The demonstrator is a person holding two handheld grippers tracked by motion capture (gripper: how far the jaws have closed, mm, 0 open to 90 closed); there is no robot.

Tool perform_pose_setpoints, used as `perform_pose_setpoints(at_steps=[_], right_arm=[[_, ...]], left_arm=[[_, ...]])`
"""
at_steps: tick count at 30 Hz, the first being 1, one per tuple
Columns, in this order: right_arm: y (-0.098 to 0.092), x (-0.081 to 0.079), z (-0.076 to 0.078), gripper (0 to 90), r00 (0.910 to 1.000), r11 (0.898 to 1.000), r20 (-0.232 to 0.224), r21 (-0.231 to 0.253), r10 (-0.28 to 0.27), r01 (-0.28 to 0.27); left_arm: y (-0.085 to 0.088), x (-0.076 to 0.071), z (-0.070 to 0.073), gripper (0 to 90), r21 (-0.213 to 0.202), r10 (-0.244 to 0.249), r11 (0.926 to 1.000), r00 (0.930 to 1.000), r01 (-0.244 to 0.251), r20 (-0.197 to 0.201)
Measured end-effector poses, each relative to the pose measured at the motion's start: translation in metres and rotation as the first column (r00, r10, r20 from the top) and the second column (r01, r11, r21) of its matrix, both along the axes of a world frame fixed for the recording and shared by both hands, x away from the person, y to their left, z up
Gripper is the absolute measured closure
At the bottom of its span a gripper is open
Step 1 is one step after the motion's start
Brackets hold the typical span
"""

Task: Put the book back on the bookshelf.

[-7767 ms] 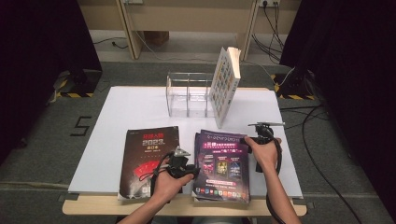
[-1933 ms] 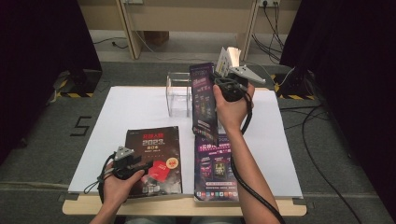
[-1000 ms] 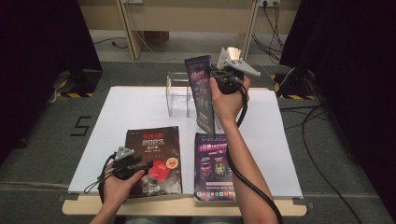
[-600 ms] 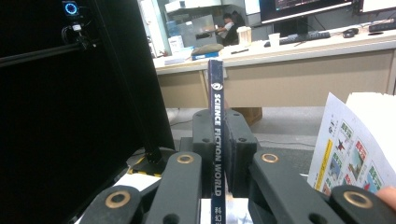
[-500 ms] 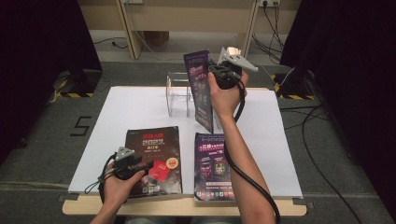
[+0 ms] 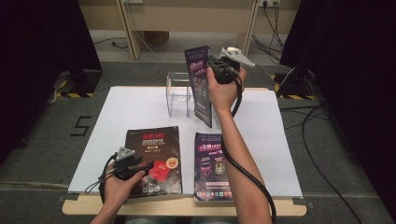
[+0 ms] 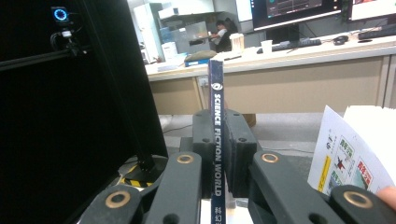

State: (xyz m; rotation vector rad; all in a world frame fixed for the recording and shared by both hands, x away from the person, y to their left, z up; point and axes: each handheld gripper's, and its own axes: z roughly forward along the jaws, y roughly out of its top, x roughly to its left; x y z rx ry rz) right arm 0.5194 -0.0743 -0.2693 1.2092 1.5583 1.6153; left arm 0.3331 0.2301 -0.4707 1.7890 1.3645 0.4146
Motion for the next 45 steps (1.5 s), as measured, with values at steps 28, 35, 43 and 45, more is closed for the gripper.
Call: perform_pose_setpoints(at_steps=[28,35,43,45], right_arm=[[-0.005,0.002,-0.036,84.4,0.9982,0.996,0.019,-0.07,-0.057,0.058],[-0.011,-0.011,-0.041,84.0,0.9991,0.995,0.016,-0.092,-0.039,0.041],[-0.022,-0.026,-0.048,83.1,0.9994,0.995,0.013,-0.09,-0.032,0.032],[-0.025,-0.03,-0.05,82.7,0.9996,0.996,0.008,-0.09,-0.027,0.028]], left_arm=[[-0.001,-0.001,-0.003,43.3,-0.002,-0.003,1.0,1.0,0.003,-0.003],[-0.002,-0.001,-0.003,43.3,0.002,-0.006,1.0,1.0,0.006,-0.006],[-0.002,-0.002,-0.003,43.2,0.0,-0.006,1.0,1.0,0.006,-0.004],[-0.002,-0.001,-0.003,43.2,0.0,-0.005,1.0,1.0,0.005,-0.003]])
